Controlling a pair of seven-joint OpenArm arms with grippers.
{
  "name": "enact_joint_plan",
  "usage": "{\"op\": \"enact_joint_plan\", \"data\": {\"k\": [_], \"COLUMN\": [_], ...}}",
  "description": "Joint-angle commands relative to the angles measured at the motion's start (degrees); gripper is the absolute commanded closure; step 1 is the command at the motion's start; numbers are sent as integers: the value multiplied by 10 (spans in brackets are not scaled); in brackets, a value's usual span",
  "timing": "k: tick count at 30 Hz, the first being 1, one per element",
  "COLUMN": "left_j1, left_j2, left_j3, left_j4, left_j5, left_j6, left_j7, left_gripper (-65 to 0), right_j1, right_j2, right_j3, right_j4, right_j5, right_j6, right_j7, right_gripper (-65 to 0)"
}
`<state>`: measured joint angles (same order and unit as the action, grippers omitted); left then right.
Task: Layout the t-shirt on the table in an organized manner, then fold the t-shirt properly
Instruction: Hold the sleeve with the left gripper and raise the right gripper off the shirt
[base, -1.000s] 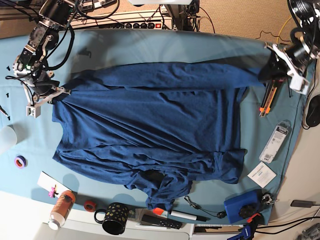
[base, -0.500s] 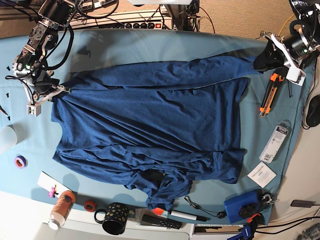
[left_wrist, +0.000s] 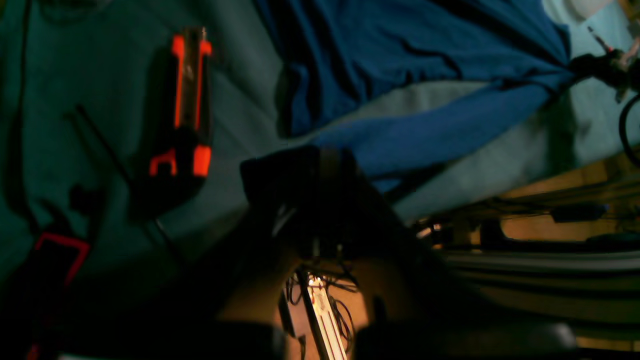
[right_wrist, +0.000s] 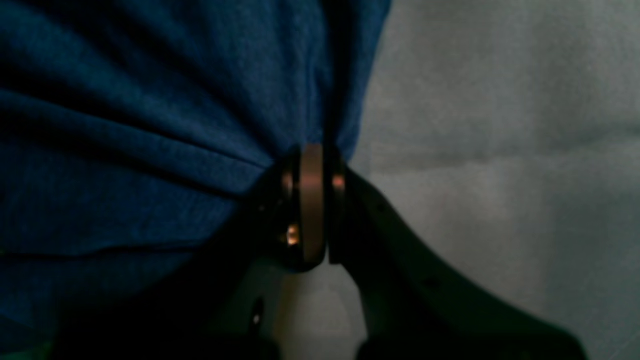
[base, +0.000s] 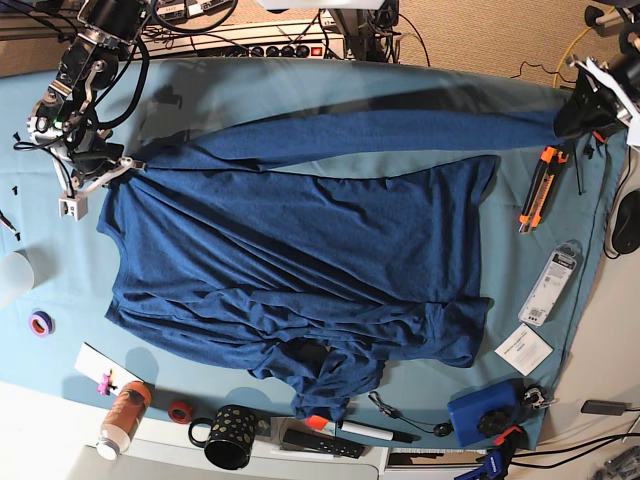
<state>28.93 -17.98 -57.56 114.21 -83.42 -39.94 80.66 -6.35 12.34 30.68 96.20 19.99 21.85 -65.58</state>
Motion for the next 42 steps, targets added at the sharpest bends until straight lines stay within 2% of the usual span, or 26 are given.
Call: {"op": "enact_joint_plan", "data": {"k": [1, 16, 24, 29, 30, 33, 34, 38, 42], "left_j1": [4, 8, 8, 8, 8, 8, 8, 7, 7], "left_j2": [-11, -11, -11, -11, -11, -11, -11, -11, -11], "left_j3": [-5, -5, -5, -5, -5, -5, -5, -5, -5], "left_j4": [8, 8, 8, 8, 8, 8, 8, 8, 8], "left_j5": [-16, -16, -16, -16, -16, -16, -16, -16, -16], "left_j6": [-1, -1, -1, -1, -1, -1, -1, -1, -1], "left_j7": [-7, -7, -7, -7, -7, -7, -7, -7, -7], "left_gripper": [0, 0, 0, 0, 0, 0, 0, 0, 0], "right_j1": [4, -12, -26, -25, -25, -25, -25, -24, -18], "right_j2": [10, 10, 10, 10, 10, 10, 10, 10, 10], "right_j3": [2, 2, 2, 2, 2, 2, 2, 2, 2], "right_j4": [8, 9, 9, 9, 9, 9, 9, 9, 9], "right_j5": [3, 14, 14, 21, 23, 25, 25, 34, 60], "right_j6": [-2, 0, 20, 50, 53, 65, 65, 64, 65], "right_j7": [3, -43, -43, -43, -43, -37, -29, 1, 8], "right_gripper": [0, 0, 0, 0, -41, -242, -266, -266, -266]}}
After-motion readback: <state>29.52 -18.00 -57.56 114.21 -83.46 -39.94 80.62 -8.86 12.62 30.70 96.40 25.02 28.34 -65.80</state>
